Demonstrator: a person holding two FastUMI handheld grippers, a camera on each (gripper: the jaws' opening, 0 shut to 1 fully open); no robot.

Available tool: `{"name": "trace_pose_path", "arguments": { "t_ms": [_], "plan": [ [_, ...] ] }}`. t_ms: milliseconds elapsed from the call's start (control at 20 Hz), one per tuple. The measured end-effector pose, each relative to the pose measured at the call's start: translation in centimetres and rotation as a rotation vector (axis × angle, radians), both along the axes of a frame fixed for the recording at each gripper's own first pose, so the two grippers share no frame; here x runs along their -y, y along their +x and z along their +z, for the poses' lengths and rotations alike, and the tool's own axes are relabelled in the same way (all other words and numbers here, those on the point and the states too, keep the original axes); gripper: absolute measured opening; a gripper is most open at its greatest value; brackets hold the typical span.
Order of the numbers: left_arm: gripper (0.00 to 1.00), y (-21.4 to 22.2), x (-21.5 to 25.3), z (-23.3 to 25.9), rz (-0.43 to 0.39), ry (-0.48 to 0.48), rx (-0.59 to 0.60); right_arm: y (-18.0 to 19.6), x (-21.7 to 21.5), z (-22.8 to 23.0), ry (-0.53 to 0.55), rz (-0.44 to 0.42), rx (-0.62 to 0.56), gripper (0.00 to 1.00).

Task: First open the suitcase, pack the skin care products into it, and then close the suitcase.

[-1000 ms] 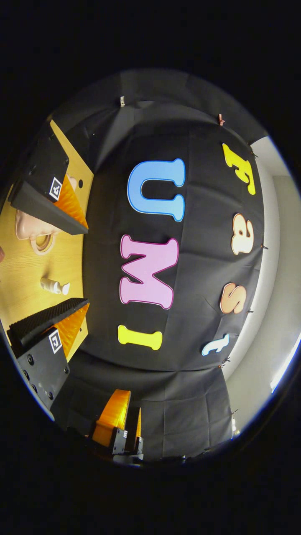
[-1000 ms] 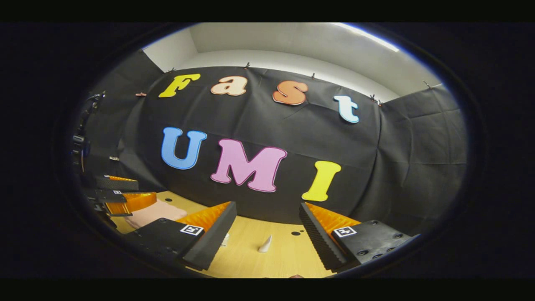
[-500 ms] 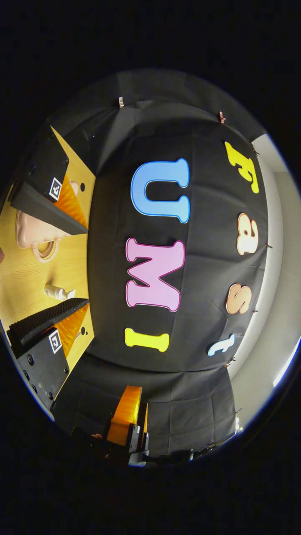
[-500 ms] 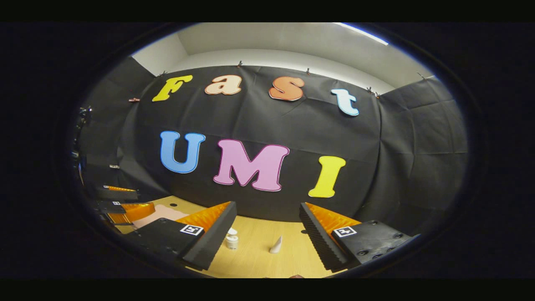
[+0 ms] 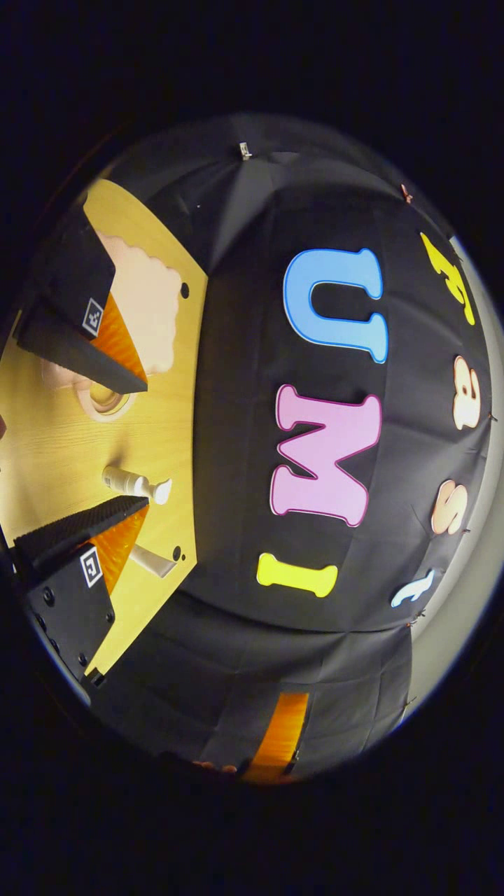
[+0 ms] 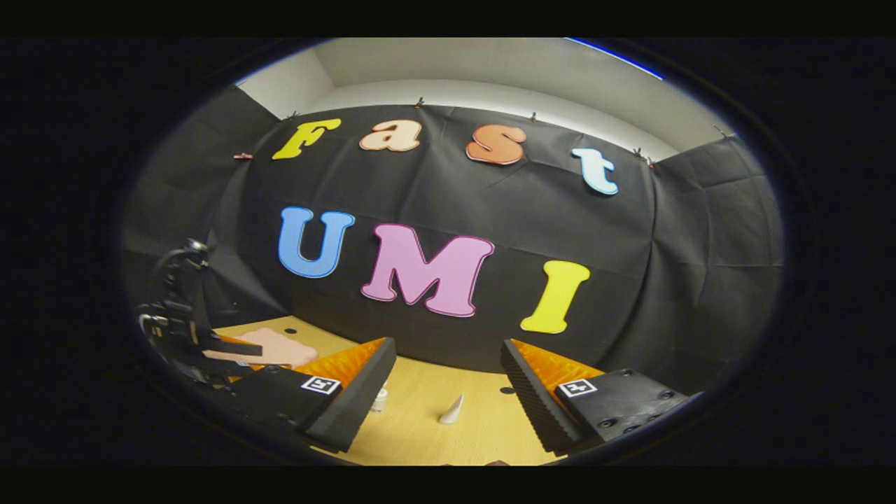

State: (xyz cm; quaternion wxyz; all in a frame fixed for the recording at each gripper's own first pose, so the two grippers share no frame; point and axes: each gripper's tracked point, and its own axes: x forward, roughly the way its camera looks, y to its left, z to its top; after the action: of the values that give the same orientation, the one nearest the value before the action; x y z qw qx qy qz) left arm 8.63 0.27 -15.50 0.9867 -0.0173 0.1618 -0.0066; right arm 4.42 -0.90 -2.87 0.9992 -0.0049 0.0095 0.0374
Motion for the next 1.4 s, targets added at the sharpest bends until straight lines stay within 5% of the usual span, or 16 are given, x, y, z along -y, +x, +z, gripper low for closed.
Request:
{"name": "trace_pose_path", "arguments": {
  "t_ms": [400,700,800,900,950,1050,1200,1400],
  "plan": [
    [0.93,8.1,-1.5,-11.4,0.207,0.064,-0.286,4.7,7.0,-7.0,0.054,0.074,-0.098,0.96],
    [0.90,10.2,-3.8,-18.0,0.328,0.065,-0.447,6.6,13.8,-12.3,0.157,-0.001,-0.207,0.98],
    [0.86,10.9,-3.7,-18.7,0.304,0.051,-0.454,6.0,15.1,-14.0,0.176,-0.013,-0.248,0.95],
    [0.76,10.5,-3.8,-20.2,0.266,0.073,-0.520,5.5,16.2,-15.4,0.179,-0.029,-0.275,0.94],
    [0.61,10.2,-4.7,-20.9,0.254,0.103,-0.544,5.2,16.5,-15.9,0.182,-0.030,-0.290,0.96],
    [0.18,10.2,-4.6,-19.8,0.195,0.113,-0.555,4.6,16.3,-17.1,0.196,-0.023,-0.331,0.96],
    [0.11,10.7,-4.4,-17.0,0.122,0.215,-0.512,4.5,16.2,-17.4,0.204,-0.031,-0.334,0.96],
    [0.07,10.0,-4.8,-9.5,0.109,0.045,-0.445,5.0,14.3,-17.2,0.239,-0.015,-0.349,0.97]
  ]
}}
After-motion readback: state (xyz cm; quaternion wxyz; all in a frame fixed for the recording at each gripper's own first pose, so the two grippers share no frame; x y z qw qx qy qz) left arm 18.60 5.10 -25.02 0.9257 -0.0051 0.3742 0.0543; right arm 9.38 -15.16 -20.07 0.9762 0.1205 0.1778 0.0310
